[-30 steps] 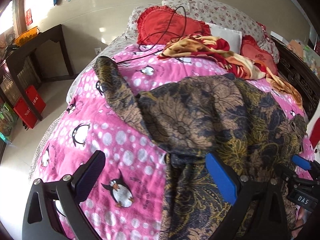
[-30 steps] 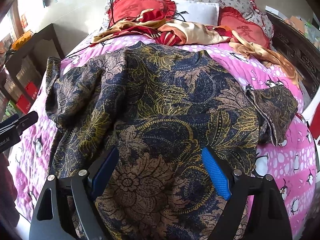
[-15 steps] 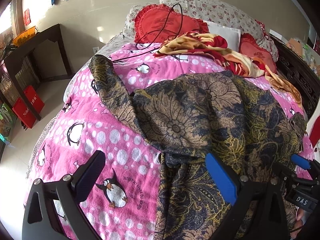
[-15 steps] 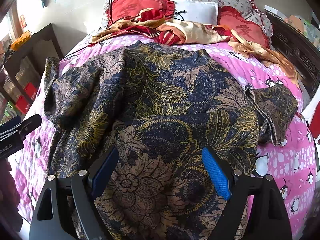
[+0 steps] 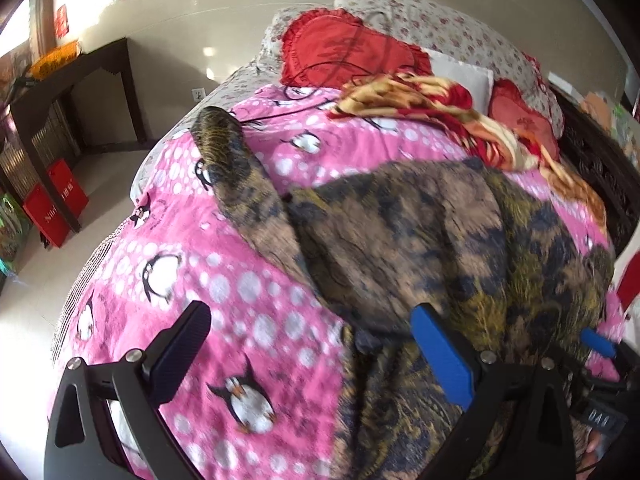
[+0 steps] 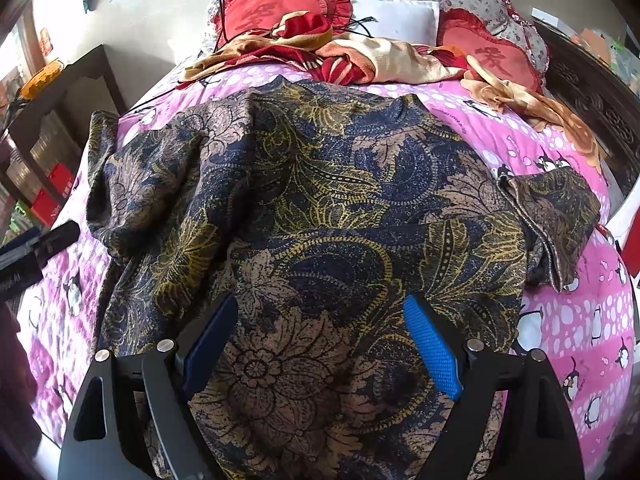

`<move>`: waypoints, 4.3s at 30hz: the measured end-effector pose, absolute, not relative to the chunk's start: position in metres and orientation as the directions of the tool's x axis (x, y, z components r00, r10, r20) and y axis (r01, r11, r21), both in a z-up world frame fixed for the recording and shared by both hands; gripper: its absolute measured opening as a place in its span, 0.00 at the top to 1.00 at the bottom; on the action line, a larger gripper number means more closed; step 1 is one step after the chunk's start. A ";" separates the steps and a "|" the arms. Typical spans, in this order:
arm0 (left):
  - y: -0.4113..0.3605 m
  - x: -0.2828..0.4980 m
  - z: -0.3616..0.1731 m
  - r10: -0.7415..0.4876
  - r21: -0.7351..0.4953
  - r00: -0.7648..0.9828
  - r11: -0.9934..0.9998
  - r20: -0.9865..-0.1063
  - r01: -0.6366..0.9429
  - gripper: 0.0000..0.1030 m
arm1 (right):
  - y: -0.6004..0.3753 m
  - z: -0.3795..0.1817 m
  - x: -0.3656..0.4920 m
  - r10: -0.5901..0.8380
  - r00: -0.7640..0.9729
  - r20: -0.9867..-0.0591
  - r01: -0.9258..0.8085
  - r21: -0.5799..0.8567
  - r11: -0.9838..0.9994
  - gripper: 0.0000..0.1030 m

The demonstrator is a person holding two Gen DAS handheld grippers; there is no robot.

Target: Fold small clothes

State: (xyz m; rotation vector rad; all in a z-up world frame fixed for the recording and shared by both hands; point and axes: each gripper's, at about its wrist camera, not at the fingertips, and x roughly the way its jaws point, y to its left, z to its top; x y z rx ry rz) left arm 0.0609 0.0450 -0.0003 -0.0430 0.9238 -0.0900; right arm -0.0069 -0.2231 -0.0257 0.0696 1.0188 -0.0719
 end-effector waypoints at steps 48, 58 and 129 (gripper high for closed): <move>-0.069 0.117 0.133 -0.595 -0.363 0.525 0.797 -0.608 0.482 0.91 | -0.294 -0.008 -0.017 -0.028 0.553 -0.833 0.207 0.104 0.973 0.20; -0.208 0.089 0.042 -0.584 -0.316 0.397 0.765 -0.708 0.562 0.20 | -0.348 -0.022 -0.041 -0.058 0.517 -0.854 0.309 0.123 0.943 0.20; 0.117 0.020 -0.029 -0.397 -0.353 0.475 0.918 -0.785 0.183 0.94 | -0.016 -0.010 0.200 0.473 0.383 -0.793 -0.566 0.204 0.799 0.97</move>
